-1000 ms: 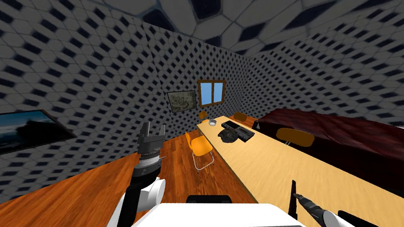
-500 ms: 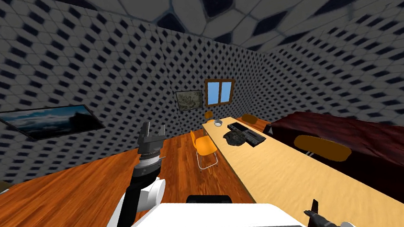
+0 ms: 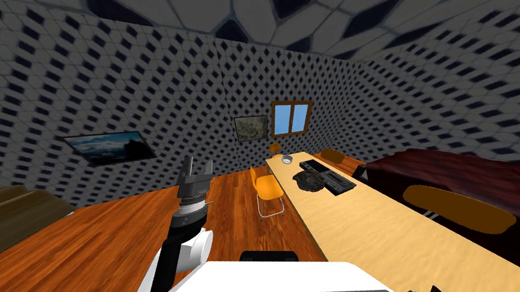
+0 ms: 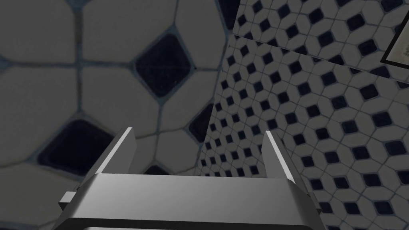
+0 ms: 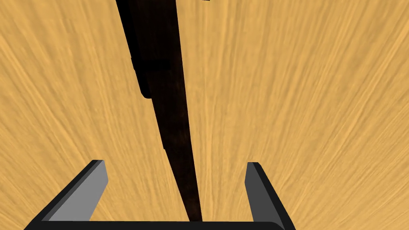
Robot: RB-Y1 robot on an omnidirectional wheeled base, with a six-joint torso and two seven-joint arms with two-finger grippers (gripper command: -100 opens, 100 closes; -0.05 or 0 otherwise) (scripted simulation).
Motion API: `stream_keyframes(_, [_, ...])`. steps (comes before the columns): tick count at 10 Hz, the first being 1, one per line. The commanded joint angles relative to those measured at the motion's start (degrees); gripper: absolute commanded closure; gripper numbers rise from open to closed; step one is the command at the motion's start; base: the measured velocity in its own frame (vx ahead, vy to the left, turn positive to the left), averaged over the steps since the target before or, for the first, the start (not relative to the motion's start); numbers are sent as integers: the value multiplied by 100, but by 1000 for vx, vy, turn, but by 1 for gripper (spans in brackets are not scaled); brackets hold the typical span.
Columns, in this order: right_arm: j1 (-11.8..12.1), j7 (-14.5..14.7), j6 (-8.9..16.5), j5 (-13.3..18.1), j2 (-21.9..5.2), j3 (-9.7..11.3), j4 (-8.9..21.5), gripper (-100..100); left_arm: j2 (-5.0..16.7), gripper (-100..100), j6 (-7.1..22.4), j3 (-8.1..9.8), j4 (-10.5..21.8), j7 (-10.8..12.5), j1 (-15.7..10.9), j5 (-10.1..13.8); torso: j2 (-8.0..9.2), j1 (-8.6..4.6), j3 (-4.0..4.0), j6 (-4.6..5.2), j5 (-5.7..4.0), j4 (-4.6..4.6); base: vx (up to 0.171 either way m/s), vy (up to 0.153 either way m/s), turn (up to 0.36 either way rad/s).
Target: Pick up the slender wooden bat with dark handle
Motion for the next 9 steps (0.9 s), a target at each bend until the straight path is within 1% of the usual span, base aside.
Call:
stream_keyframes(1, [20,235,286,-87,-63,-180,211,-100,0,0,0,0,0,0,0,0,0,0,0,0,0,0,-3,-49,275])
stream_keyframes(2, [6,358,452,-124,-119,-281,364,-100,0,0,0,0,0,0,0,0,1,-3,1,0,0,0,-9,-57,244])
stream_keyframes(3, [6,358,487,-124,-119,-281,364,-100,0,0,0,0,0,0,0,0,2,-6,1,1,-1,0,-9,-42,82])
stream_keyframes(5, [-15,562,768,-185,-224,-452,621,-100,0,0,0,0,0,0,0,0,3,4,2,2,1,1,-9,-32,179])
stream_keyframes(7, [-27,706,970,-227,-305,-575,806,-100,0,0,0,0,0,0,0,0,3,-1,2,3,0,0,-14,-46,139])
stream_keyframes(8, [-29,754,1040,-240,-333,-618,869,-100,0,0,0,1,0,0,1,0,4,-2,2,4,-1,1,-14,-33,88])
stream_keyframes(9, [-34,739,964,-244,-336,-594,873,-100,0,0,0,0,0,0,1,0,4,2,2,4,0,1,-5,-14,17])
